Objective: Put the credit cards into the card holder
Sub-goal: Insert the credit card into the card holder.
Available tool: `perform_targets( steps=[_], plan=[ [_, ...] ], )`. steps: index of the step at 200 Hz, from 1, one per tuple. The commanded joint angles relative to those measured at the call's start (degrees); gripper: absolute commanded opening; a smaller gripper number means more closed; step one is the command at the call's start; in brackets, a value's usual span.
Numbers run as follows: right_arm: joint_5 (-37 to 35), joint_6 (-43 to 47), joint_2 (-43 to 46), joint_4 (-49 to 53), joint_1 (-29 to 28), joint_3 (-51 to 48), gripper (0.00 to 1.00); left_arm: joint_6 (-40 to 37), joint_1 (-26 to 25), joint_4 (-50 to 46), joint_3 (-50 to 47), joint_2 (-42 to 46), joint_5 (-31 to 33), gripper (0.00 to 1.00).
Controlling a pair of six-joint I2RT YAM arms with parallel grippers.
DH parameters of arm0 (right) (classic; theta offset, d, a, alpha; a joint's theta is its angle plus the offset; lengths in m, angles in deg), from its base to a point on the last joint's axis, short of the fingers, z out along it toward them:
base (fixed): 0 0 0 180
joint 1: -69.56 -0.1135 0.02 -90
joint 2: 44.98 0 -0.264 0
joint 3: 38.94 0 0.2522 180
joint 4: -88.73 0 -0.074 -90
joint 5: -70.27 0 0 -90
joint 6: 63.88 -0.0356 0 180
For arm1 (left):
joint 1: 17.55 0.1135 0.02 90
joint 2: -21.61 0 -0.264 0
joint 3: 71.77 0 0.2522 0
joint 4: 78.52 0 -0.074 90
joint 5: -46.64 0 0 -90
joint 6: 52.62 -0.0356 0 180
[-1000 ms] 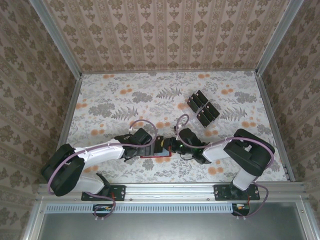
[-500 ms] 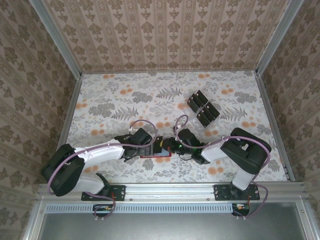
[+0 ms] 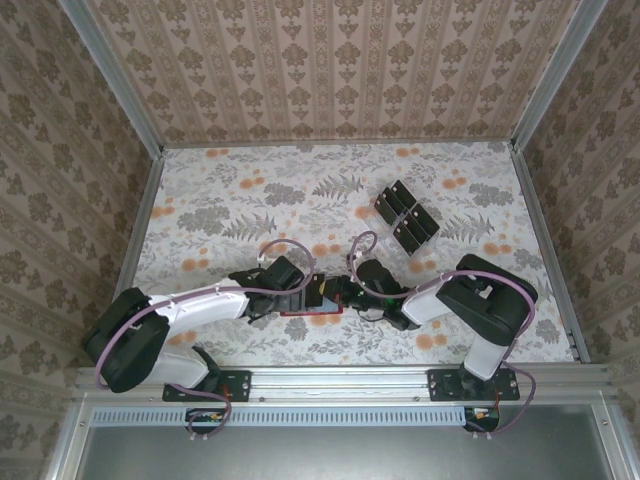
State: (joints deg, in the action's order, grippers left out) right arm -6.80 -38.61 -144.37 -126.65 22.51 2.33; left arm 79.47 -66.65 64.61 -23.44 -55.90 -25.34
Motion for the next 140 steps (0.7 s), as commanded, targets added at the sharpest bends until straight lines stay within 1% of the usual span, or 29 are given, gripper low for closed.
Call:
perform_targets(
  steps=[1,99,140],
  plan=[
    [0.1,-0.18,-0.02,-1.4,-0.4,-1.21,0.0,0.64,-0.14,-2.45,-1.43,-0.18,0.74,1.0],
    [-0.75,0.44,-0.52,-1.08,-0.38,-1.84,0.0,0.61,-0.2,-2.47,-1.34,-0.07,0.7,1.0],
    [-0.98,1.15,-2.02,-3.89,-0.3,-1.93,0.0,0.55,-0.14,-2.45,-1.35,-0.09,0.63,1.0]
  ],
)
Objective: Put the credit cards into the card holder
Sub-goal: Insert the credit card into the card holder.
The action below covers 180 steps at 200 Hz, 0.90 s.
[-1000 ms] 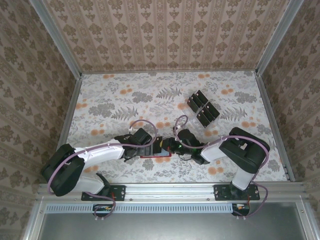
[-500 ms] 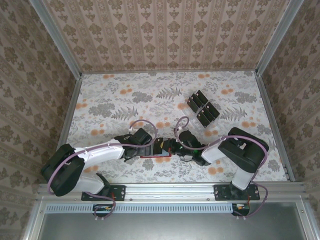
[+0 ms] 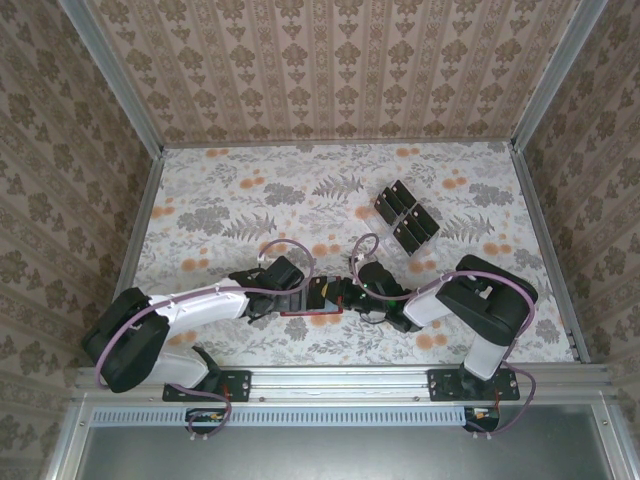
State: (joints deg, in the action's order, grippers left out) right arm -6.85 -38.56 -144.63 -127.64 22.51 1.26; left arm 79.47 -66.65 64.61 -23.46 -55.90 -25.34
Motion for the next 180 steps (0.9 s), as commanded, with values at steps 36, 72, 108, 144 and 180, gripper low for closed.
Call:
perform_targets(
  steps=[36,72,108,144,180],
  plan=[
    [-1.37,1.15,-2.3,-4.36,-0.15,-0.68,0.0,0.61,-0.15,-2.5,-1.41,0.0,0.61,1.0],
    [-1.8,1.25,-2.3,-4.63,0.56,-0.94,0.0,0.47,-0.13,-2.38,-1.32,-0.09,0.61,1.0],
    [-1.12,1.36,-3.01,-4.45,0.87,-0.26,0.0,0.46,-0.21,-2.31,-1.28,-0.17,0.61,1.0],
    [0.36,1.48,-4.12,-5.12,0.87,-0.16,0.0,0.44,-0.2,-2.35,-1.41,-0.09,0.52,1.0],
    [2.0,1.45,-5.08,-6.28,0.86,-0.24,0.0,0.48,-0.17,-2.2,-1.41,-0.09,0.53,1.0]
  ],
)
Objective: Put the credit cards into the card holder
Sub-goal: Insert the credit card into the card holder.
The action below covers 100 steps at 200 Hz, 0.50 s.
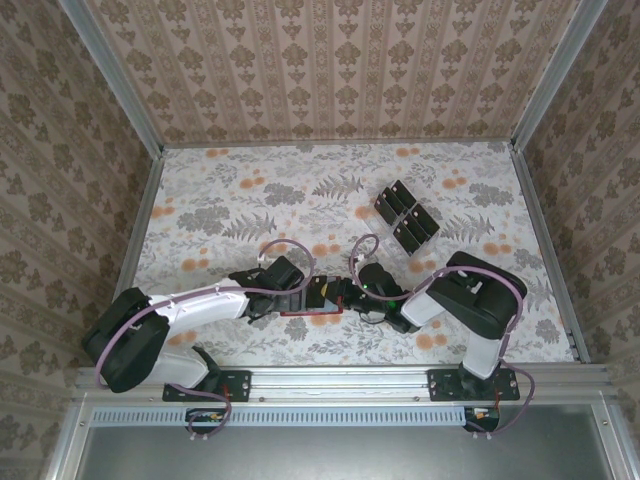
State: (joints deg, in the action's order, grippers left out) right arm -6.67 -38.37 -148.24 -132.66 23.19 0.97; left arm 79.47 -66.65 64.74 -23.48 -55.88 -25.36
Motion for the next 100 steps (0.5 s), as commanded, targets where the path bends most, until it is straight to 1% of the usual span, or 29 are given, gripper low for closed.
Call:
perform_targets(
  steps=[1,55,100],
  plan=[
    [1.9,1.27,-1.49,-1.31,0.16,0.04,0.0,0.46,-0.19,-2.33,-1.39,-0.11,0.55,1.0],
    [4.49,1.25,-2.29,-2.15,0.16,-0.22,0.0,0.43,-0.16,-2.43,-1.3,-0.2,0.64,1.0],
    [5.16,1.36,-2.36,-1.71,0.18,-0.72,0.0,0.37,-0.21,-2.55,-1.3,-0.2,0.63,1.0]
  ],
)
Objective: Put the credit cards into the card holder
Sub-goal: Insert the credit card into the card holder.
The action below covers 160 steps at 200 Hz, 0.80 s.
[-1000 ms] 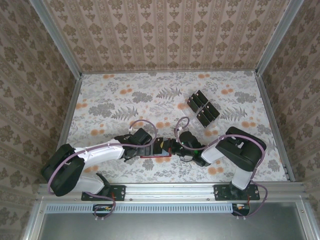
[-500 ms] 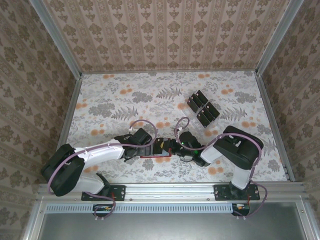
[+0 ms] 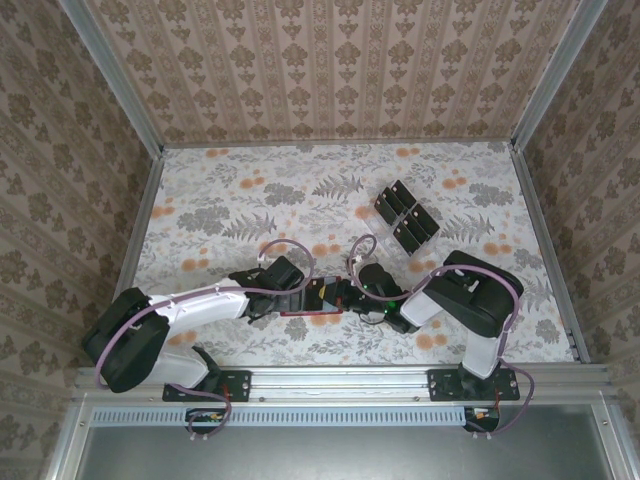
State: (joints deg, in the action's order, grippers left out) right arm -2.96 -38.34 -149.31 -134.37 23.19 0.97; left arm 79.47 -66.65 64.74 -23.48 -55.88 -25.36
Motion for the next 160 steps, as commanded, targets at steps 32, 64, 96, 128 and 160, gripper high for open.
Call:
perform_targets(
  steps=[32,64,96,128,160],
  plan=[
    [1.59,1.32,-1.42,0.53,0.37,-0.75,0.0,0.42,-0.12,-2.59,-1.32,-0.09,0.68,1.0],
    [2.68,1.26,-2.23,1.95,0.41,0.48,0.0,0.43,-0.17,-2.55,-1.39,-0.11,0.63,1.0],
    [3.66,1.27,-3.91,2.81,0.51,2.38,0.0,0.41,-0.18,-2.36,-1.28,-0.2,0.58,1.0],
    [4.51,1.18,-5.39,3.28,0.58,3.94,0.0,0.37,-0.2,-2.37,-1.33,-0.2,0.54,1.0],
    [5.35,1.23,-6.35,4.67,0.41,5.34,0.0,0.28,-0.2,-2.16,-1.4,-0.2,0.37,1.0]
  ],
)
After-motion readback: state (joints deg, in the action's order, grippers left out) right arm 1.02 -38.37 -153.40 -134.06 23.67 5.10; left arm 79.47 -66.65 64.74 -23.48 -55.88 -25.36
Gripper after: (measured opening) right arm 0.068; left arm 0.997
